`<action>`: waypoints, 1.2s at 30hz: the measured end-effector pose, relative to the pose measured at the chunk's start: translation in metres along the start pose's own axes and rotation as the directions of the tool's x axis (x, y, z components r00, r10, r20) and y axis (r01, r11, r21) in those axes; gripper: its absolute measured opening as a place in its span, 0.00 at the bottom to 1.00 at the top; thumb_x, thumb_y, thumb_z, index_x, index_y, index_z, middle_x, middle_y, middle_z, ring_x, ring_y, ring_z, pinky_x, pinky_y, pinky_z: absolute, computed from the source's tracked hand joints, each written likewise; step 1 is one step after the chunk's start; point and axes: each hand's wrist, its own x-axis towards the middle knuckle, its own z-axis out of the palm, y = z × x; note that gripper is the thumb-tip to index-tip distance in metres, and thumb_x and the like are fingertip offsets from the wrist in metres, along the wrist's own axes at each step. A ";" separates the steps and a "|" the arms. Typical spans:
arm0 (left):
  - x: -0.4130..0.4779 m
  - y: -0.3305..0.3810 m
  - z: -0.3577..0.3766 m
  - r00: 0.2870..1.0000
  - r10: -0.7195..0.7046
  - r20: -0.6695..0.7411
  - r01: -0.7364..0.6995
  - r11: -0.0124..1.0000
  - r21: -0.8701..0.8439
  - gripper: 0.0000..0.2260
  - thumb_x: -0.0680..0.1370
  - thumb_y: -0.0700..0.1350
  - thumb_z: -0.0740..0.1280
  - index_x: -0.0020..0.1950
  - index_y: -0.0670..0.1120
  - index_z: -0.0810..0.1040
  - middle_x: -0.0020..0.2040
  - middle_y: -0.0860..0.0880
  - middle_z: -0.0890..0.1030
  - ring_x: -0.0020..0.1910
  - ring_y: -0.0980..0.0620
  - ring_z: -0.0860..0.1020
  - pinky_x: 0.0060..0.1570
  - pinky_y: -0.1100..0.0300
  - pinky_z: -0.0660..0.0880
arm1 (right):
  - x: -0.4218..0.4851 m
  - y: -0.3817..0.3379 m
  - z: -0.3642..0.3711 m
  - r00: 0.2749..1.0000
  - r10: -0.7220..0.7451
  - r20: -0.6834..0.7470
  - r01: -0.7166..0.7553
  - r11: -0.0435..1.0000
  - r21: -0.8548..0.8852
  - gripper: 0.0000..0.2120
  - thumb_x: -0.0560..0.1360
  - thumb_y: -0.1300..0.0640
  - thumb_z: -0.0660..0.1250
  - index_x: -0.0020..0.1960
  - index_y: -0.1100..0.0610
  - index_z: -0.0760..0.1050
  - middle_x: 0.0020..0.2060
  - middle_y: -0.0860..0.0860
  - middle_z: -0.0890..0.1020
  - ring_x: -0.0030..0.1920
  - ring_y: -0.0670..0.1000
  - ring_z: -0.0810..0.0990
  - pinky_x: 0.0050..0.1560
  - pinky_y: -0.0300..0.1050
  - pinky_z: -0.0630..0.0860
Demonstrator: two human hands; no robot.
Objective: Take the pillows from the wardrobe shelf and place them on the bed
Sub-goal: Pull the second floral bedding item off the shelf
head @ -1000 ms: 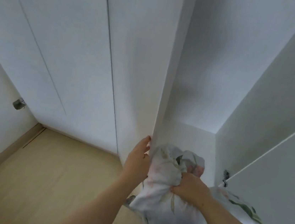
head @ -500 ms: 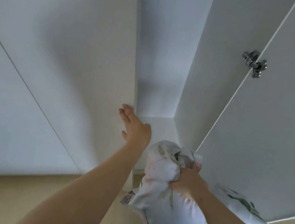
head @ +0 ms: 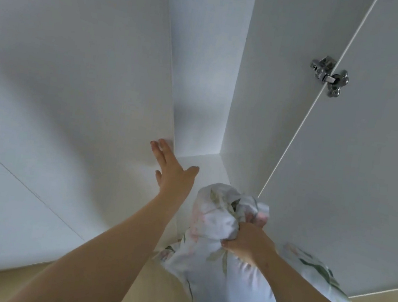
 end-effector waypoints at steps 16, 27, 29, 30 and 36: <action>0.053 -0.011 -0.007 0.997 0.008 0.078 0.002 0.991 -0.131 0.40 0.75 0.36 0.63 0.76 0.46 0.36 0.77 0.52 0.34 0.77 0.53 0.43 0.75 0.50 0.43 | 0.013 -0.009 -0.005 1.000 -0.018 -0.008 0.018 1.000 0.019 0.12 0.65 0.44 0.65 0.44 0.49 0.73 0.39 0.47 0.80 0.46 0.53 0.81 0.48 0.47 0.79; -0.021 -0.033 0.034 0.540 0.059 0.839 -0.779 0.411 0.473 0.52 0.63 0.54 0.76 0.76 0.55 0.44 0.78 0.50 0.44 0.76 0.44 0.37 0.71 0.35 0.40 | -0.006 -0.007 -0.011 1.000 -0.018 -0.024 0.017 1.000 -0.019 0.13 0.67 0.48 0.67 0.49 0.51 0.74 0.39 0.47 0.77 0.49 0.52 0.80 0.46 0.46 0.76; -0.032 -0.034 0.045 0.597 0.164 0.785 -0.784 0.329 0.527 0.48 0.63 0.54 0.76 0.75 0.52 0.51 0.75 0.48 0.58 0.75 0.43 0.51 0.71 0.41 0.51 | -0.013 -0.002 -0.010 0.999 -0.038 -0.014 0.038 0.999 -0.002 0.09 0.67 0.48 0.68 0.43 0.50 0.72 0.35 0.46 0.76 0.46 0.51 0.80 0.43 0.45 0.75; -0.035 -0.033 0.049 0.628 0.230 0.743 -0.772 0.304 0.558 0.45 0.63 0.54 0.75 0.73 0.51 0.54 0.70 0.47 0.66 0.72 0.43 0.59 0.67 0.46 0.57 | -0.016 -0.001 -0.011 0.998 -0.058 -0.006 0.058 0.998 0.000 0.09 0.67 0.48 0.68 0.40 0.50 0.70 0.33 0.45 0.75 0.44 0.51 0.79 0.41 0.44 0.74; -0.051 -0.016 0.071 0.622 0.189 0.760 -0.779 0.249 0.576 0.22 0.64 0.60 0.72 0.50 0.47 0.77 0.48 0.47 0.81 0.54 0.45 0.74 0.50 0.54 0.61 | -0.047 0.016 -0.019 0.999 -0.041 -0.012 0.041 0.999 0.019 0.14 0.66 0.46 0.69 0.49 0.50 0.74 0.43 0.47 0.77 0.50 0.52 0.79 0.46 0.46 0.75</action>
